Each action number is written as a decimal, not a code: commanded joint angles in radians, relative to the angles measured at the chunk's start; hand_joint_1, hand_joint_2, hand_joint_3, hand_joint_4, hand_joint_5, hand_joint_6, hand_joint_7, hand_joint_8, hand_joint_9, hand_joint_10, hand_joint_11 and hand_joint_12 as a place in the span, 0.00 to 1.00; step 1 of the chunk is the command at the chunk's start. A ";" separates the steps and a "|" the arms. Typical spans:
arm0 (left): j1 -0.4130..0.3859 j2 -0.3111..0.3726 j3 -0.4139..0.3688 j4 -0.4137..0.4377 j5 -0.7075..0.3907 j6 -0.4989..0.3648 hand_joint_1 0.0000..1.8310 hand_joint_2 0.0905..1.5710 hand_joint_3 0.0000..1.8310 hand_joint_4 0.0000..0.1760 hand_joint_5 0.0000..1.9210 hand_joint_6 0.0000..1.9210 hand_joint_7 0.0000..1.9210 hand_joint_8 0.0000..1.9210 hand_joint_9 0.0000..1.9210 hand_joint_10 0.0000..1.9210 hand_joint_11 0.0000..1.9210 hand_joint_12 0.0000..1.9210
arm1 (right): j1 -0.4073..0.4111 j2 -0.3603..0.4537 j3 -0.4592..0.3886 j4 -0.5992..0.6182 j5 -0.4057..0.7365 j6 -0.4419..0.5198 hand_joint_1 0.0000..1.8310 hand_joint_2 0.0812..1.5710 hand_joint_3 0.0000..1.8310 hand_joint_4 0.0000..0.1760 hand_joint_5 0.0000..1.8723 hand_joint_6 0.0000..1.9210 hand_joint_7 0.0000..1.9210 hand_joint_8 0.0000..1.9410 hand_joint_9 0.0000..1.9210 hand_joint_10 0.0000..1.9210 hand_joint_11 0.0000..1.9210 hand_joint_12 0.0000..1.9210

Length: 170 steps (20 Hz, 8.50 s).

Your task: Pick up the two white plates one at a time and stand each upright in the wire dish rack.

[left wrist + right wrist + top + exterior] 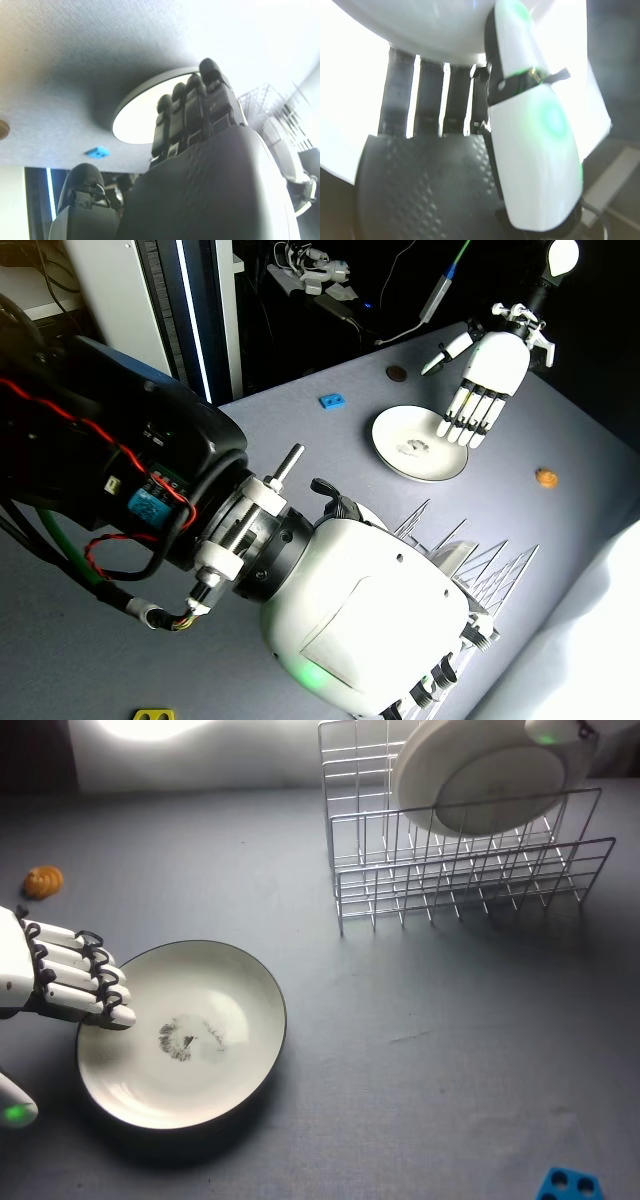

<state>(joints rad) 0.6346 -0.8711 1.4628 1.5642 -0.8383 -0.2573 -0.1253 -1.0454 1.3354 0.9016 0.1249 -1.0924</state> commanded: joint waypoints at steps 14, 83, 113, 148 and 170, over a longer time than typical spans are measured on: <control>-0.022 0.006 0.008 -0.043 -0.022 -0.006 0.00 0.69 0.00 0.00 0.07 0.00 0.07 0.00 0.06 0.00 0.00 0.16 | -0.033 -0.011 0.048 -0.015 0.137 0.017 0.58 0.83 0.00 0.00 0.33 0.79 0.34 0.44 0.33 0.37 0.18 0.73; 0.256 -0.051 -0.010 -0.140 -0.012 -0.033 0.00 0.67 0.00 0.00 0.05 0.00 0.04 0.00 0.04 0.00 0.00 0.10 | -0.314 -0.568 -0.139 -0.649 0.453 -0.809 0.59 0.63 0.00 0.00 0.01 0.00 0.00 0.00 0.00 0.00 0.00 0.11; -0.015 0.011 -0.016 -0.121 -0.037 -0.053 0.00 0.69 0.00 0.00 0.06 0.00 0.06 0.00 0.05 0.00 0.00 0.14 | -0.360 -0.531 -0.190 -0.649 0.524 -0.769 0.76 0.68 0.00 0.00 0.50 0.52 0.54 0.45 0.51 0.57 0.40 0.67; -0.206 0.039 0.039 -0.119 -0.074 -0.103 0.00 0.68 0.00 0.00 0.07 0.00 0.07 0.00 0.06 0.00 0.00 0.16 | 0.077 -0.028 -0.651 0.111 0.304 -0.867 0.76 0.68 0.00 0.00 0.49 0.54 0.53 0.46 0.52 0.56 0.42 0.66; -0.206 0.049 -0.002 -0.094 -0.085 -0.107 0.00 0.68 0.00 0.00 0.07 0.00 0.07 0.00 0.06 0.00 0.00 0.16 | 0.119 0.037 -0.569 0.133 0.515 -0.434 0.75 0.69 0.00 0.00 0.46 0.59 0.53 0.47 0.50 0.58 0.40 0.68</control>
<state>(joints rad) 0.4351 -0.8314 1.4590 1.5368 -0.8970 -0.3618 -0.0284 -1.0153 0.7654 1.0801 0.5522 -1.5448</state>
